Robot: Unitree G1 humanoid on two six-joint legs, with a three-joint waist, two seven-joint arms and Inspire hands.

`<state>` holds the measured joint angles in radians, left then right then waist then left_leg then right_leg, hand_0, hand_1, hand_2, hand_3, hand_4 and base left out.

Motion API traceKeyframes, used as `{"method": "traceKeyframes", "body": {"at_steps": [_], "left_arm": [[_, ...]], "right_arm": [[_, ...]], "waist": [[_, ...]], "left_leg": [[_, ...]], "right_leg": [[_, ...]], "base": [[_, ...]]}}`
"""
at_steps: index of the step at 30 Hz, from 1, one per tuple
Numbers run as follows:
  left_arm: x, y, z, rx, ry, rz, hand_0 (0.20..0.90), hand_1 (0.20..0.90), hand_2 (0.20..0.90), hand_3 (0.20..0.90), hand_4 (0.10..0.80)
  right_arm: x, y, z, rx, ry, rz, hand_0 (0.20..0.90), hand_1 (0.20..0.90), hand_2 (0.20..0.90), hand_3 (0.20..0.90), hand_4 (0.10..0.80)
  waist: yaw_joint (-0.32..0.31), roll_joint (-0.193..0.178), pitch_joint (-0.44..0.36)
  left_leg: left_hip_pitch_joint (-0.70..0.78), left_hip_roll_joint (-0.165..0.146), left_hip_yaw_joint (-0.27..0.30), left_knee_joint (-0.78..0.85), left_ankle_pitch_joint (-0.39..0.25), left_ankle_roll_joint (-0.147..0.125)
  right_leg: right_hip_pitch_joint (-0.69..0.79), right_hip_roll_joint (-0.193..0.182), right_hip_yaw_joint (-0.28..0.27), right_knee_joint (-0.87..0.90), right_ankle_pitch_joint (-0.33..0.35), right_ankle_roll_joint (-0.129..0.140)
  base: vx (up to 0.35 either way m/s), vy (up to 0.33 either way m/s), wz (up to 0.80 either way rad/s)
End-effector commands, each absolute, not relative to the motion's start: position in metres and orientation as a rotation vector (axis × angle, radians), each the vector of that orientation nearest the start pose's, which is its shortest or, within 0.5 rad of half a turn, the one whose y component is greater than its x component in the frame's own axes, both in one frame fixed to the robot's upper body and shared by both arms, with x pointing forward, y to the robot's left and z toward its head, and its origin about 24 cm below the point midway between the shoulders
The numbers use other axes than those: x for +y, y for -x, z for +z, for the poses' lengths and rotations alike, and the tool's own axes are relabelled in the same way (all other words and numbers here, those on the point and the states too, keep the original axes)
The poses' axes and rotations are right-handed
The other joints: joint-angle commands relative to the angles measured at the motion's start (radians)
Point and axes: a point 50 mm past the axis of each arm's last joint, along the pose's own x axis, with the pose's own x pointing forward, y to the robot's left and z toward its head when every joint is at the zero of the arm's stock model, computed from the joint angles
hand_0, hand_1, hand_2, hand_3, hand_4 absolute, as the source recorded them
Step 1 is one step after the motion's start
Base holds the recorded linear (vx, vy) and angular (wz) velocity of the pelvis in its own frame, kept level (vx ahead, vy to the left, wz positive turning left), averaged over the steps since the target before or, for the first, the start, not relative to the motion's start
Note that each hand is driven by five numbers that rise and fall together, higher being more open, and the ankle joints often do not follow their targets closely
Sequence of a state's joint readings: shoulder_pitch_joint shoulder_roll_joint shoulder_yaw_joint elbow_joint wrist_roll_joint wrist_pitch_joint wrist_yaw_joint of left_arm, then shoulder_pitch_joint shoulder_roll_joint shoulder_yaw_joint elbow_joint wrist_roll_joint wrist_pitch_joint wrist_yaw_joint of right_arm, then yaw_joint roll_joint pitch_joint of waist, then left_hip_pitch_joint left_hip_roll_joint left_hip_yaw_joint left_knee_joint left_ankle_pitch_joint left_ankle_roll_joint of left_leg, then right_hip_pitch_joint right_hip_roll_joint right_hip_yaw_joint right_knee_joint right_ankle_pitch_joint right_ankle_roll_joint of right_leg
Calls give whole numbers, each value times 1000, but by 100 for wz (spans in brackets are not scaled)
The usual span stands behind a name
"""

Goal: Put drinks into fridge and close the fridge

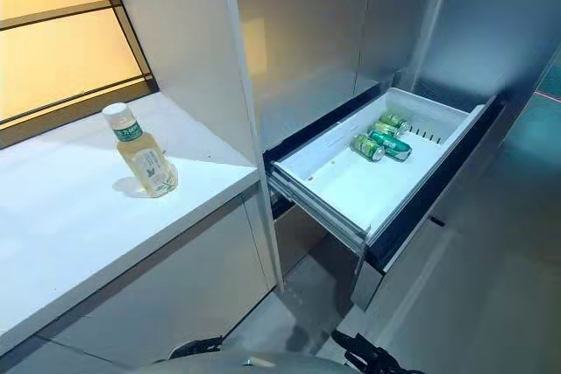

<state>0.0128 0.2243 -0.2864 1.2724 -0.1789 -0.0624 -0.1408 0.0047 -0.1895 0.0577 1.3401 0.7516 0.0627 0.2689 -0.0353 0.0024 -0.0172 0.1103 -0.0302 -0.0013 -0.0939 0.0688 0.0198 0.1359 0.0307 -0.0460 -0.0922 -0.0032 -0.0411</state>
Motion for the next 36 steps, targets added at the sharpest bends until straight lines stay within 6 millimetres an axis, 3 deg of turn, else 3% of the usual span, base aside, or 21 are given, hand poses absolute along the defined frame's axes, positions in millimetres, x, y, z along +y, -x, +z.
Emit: {"method": "traceKeyframes", "body": {"at_steps": [1,9,13,20,24,25,28,30,32,33,35,36], "left_arm": [[195,-90,-169,1227,-72,-118,900,900,900,900,800],[201,-91,-168,1200,-69,-23,900,900,900,900,800],[204,-103,-163,1096,24,47,900,900,900,900,800],[198,-138,-147,867,162,-57,900,900,900,900,800],[199,-157,-135,795,132,-169,900,900,900,900,800],[198,-173,-127,779,32,-226,900,900,900,900,800],[199,-189,-115,748,-64,-281,900,900,900,900,800],[205,-209,-93,710,-141,-369,900,900,900,900,800],[212,-232,-56,669,-152,-505,900,900,900,900,800],[207,-244,-32,647,-108,-587,900,900,900,900,800],[200,-250,-9,606,-20,-686,900,900,900,900,800],[185,-255,19,537,112,-803,900,900,900,900,800]], "right_arm": [[-196,-69,-172,1232,-624,-263,900,900,900,900,800],[-196,-69,-172,1235,-622,-258,900,900,900,900,800],[-197,-69,-172,1244,-616,-260,900,900,900,900,800],[-206,-75,-169,1244,-602,-255,900,900,900,900,800],[-213,-77,-168,1246,-573,-247,900,900,900,900,800],[-215,-80,-167,1244,-557,-245,900,900,900,900,800],[-217,-82,-166,1242,-545,-244,900,900,900,900,800],[-218,-82,-166,1236,-535,-247,900,900,900,900,800],[-222,-81,-165,1230,-530,-256,900,900,900,900,800],[-223,-80,-165,1225,-533,-268,900,900,900,900,800],[-225,-79,-165,1222,-535,-277,900,900,900,900,800],[-228,-77,-165,1219,-539,-288,900,900,900,900,800]], "waist": [[-7,-2,4],[-6,-3,4],[-3,-1,6],[10,5,24],[11,24,33],[14,37,35],[19,49,37],[23,60,38],[34,68,38],[40,70,37],[48,72,36],[57,73,35]], "left_leg": [[33,-31,26,7,-99,27],[34,-30,27,7,-99,26],[34,-31,24,7,-97,25],[26,-31,17,7,-95,24],[21,-32,6,7,-89,22],[16,-33,2,7,-85,21],[11,-34,-5,7,-80,19],[5,-36,-12,7,-77,19],[-3,-39,-21,7,-75,21],[-7,-41,-26,7,-73,22],[-9,-42,-32,7,-72,22],[-12,-43,-38,7,-71,22]], "right_leg": [[-16,-29,-11,21,30,71],[-14,-29,-12,20,29,71],[-14,-31,-13,23,28,71],[-16,-35,-25,22,30,73],[-17,-38,-34,22,33,73],[-19,-40,-38,22,33,74],[-20,-41,-43,22,33,76],[-22,-44,-49,22,32,79],[-22,-46,-56,18,31,81],[-22,-48,-62,17,32,82],[-20,-50,-69,14,32,84],[-17,-52,-78,13,34,84]], "base": [[0,0,0],[0,0,0],[0,0,0],[-15,-1,1],[-17,50,7],[-19,63,9],[-23,54,9],[-31,44,12],[-39,30,19],[-36,18,21],[-20,3,27],[-8,-9,21]]}}
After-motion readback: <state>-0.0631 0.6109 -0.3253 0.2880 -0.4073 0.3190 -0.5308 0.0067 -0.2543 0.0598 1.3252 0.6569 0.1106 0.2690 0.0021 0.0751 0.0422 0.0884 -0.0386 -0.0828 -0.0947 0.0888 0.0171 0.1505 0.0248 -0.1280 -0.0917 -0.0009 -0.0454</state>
